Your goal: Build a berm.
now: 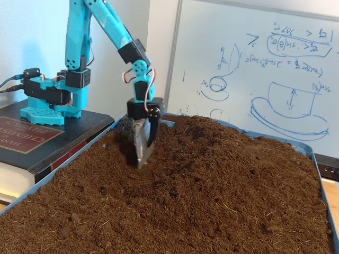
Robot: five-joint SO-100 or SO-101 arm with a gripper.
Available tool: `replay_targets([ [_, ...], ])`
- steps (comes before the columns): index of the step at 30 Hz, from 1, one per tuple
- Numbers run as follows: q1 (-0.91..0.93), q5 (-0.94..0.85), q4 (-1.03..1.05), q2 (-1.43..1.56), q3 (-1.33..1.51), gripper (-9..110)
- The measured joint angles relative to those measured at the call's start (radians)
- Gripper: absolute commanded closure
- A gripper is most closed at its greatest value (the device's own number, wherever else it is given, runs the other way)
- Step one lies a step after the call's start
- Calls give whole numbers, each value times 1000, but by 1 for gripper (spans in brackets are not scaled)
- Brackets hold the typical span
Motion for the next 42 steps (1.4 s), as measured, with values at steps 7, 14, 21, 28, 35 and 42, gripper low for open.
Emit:
replay_targets([
  [7, 8, 0, 311, -8, -279, 101],
  [14, 8, 0, 591, -8, -492, 101],
  [21, 8, 0, 775, -31, -525, 101],
  [28, 8, -9, 664, -207, -525, 101],
  [35, 8, -9, 313, -311, -525, 101],
  [42, 5, -18, 179, -318, -520, 101],
])
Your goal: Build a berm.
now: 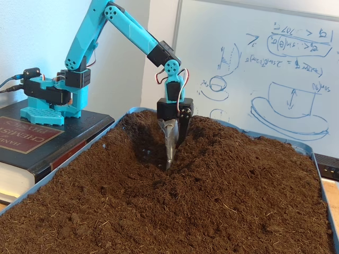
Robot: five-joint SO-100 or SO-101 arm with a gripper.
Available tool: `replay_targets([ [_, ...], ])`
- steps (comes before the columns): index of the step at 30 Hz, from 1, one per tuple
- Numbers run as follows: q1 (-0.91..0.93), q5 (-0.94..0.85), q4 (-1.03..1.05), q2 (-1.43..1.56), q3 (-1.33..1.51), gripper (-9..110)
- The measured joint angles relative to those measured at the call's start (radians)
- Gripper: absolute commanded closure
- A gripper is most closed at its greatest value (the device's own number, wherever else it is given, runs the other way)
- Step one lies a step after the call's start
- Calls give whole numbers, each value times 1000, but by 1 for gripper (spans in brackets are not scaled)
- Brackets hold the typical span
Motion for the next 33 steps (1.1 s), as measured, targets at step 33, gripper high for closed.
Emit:
replay_targets([
  [33, -43, 12, 453, 454, -3, 101],
])
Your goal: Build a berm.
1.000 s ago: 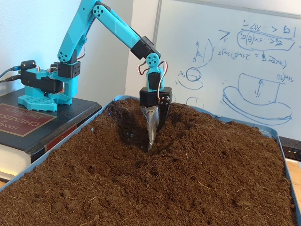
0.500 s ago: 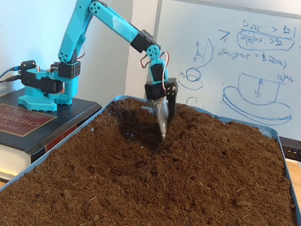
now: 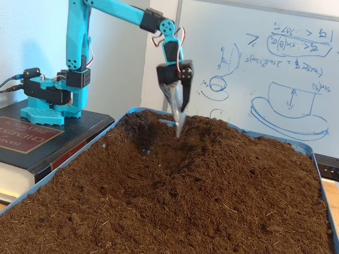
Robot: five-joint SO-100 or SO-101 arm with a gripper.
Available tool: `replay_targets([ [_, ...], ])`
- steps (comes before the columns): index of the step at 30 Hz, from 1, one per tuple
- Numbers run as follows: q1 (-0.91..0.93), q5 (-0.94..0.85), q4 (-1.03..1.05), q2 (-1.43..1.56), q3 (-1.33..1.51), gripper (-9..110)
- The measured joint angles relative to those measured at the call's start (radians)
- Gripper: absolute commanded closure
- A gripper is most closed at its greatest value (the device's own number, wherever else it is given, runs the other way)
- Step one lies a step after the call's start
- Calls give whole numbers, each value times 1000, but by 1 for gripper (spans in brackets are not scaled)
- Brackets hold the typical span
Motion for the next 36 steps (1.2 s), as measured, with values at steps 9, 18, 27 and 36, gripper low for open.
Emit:
replay_targets([
  [9, 110, -40, 370, 264, 178, 101],
  [18, 396, -502, -34, 224, 373, 101],
  [27, 660, -979, -357, -80, 446, 101],
  [36, 706, -1083, -393, -170, 443, 101],
])
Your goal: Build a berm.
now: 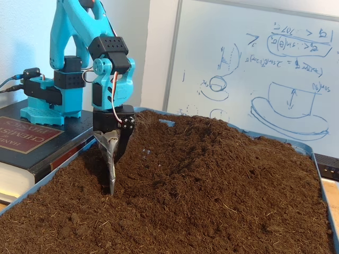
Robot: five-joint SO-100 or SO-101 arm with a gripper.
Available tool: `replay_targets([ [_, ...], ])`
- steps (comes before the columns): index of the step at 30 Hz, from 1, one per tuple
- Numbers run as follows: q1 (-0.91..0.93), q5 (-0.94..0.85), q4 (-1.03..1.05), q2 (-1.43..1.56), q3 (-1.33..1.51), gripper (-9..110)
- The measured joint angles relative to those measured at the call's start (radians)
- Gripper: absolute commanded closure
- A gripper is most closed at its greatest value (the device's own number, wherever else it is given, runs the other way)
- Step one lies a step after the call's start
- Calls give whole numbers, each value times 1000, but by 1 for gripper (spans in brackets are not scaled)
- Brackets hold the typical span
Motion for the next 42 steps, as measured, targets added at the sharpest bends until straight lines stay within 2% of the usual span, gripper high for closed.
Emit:
replay_targets([
  [6, 6, 20, 2, -49, -28, 101],
  [15, 5, 311, 2, -74, -49, 101],
  [19, -40, 388, 0, -104, -87, 101],
  [28, -94, 416, 11, -328, -377, 101],
  [34, -144, 420, 17, -362, -512, 101],
  [42, -232, 422, 17, -344, -543, 101],
])
